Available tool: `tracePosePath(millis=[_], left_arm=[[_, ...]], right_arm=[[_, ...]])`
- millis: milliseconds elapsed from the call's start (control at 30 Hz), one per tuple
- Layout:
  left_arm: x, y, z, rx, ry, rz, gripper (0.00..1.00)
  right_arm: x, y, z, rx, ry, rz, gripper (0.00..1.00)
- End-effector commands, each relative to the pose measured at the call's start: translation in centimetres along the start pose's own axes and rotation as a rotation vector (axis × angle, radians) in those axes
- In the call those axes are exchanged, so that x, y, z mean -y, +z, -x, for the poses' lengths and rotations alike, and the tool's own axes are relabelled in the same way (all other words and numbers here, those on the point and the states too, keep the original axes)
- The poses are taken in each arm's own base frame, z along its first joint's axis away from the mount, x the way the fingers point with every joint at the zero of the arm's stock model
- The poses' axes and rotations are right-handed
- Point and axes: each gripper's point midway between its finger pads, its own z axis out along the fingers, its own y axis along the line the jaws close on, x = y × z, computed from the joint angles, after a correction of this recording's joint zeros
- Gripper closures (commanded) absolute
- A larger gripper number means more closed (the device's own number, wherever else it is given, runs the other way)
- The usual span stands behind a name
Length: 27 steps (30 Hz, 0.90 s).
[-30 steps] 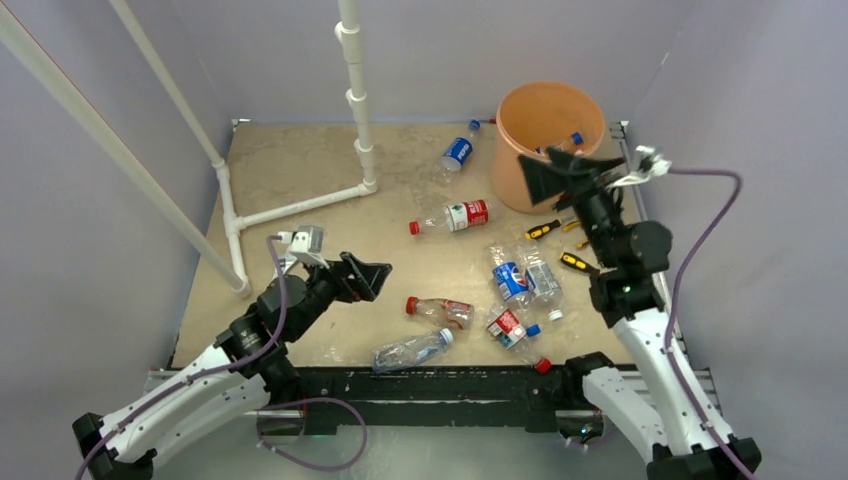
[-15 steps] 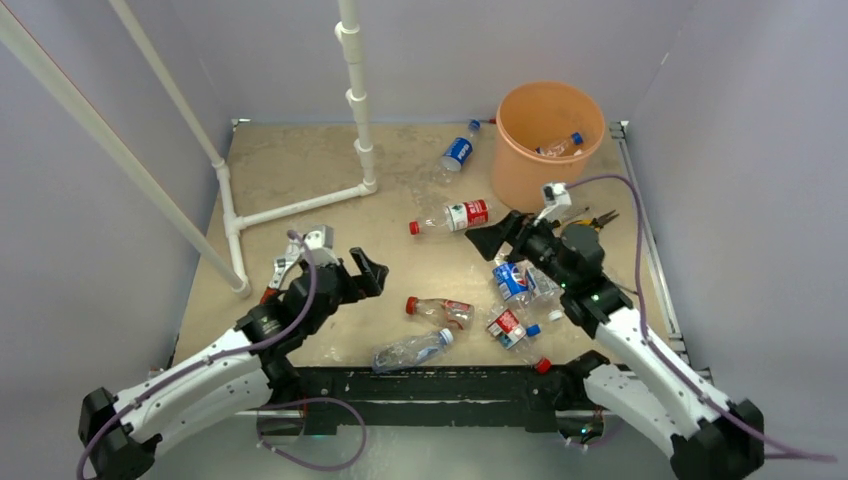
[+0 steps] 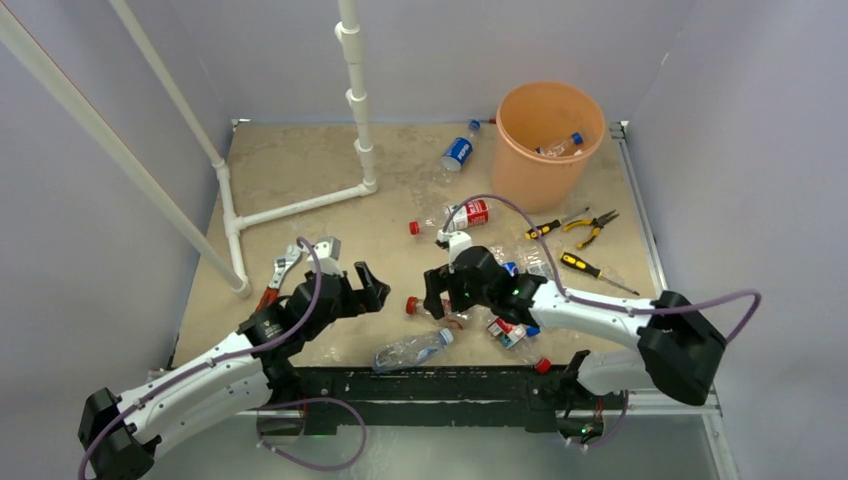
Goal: Put the plastic bottles in the bin
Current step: Pick up the plastic bottle at the center of the board.
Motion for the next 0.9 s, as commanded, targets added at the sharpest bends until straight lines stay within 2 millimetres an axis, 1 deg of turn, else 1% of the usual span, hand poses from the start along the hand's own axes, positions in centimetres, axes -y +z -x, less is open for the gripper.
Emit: tracePosePath(millis=[0, 133, 233, 333, 467, 600, 767, 867], left_arm=[[0.6, 0.0, -0.1, 0.003, -0.038, -0.030, 0.03], [0.7, 0.1, -0.3, -0.006, -0.029, -0.042, 0.03], [1.1, 0.2, -0.5, -0.011, -0.027, -0.063, 0.03], [1.7, 0.4, -0.5, -0.013, -0.026, -0.093, 0.03], [2.3, 0.5, -0.5, -0.019, -0.019, -0.114, 0.03], [2.9, 0.7, -0.1, -0.009, -0.015, -0.138, 0.04], [3.9, 0.7, 0.7, 0.010, -0.014, -0.162, 0.04], [4.2, 0.6, 1.0, 0.022, -0.017, -0.174, 0.04]], right_arm=[[0.1, 0.5, -0.1, -0.045, -0.069, -0.092, 0.07], [0.7, 0.5, -0.6, -0.097, -0.084, -0.148, 0.03], [1.1, 0.5, -1.0, -0.126, -0.093, -0.173, 0.03], [1.2, 0.6, -1.8, -0.167, -0.102, -0.171, 0.05], [1.2, 1.1, -3.0, -0.213, -0.110, -0.160, 0.09], [1.2, 1.8, -3.5, -0.235, -0.111, -0.160, 0.15], [1.3, 2.2, -3.6, -0.231, -0.089, -0.175, 0.24], [1.0, 2.2, -3.4, -0.223, -0.065, -0.164, 0.30]])
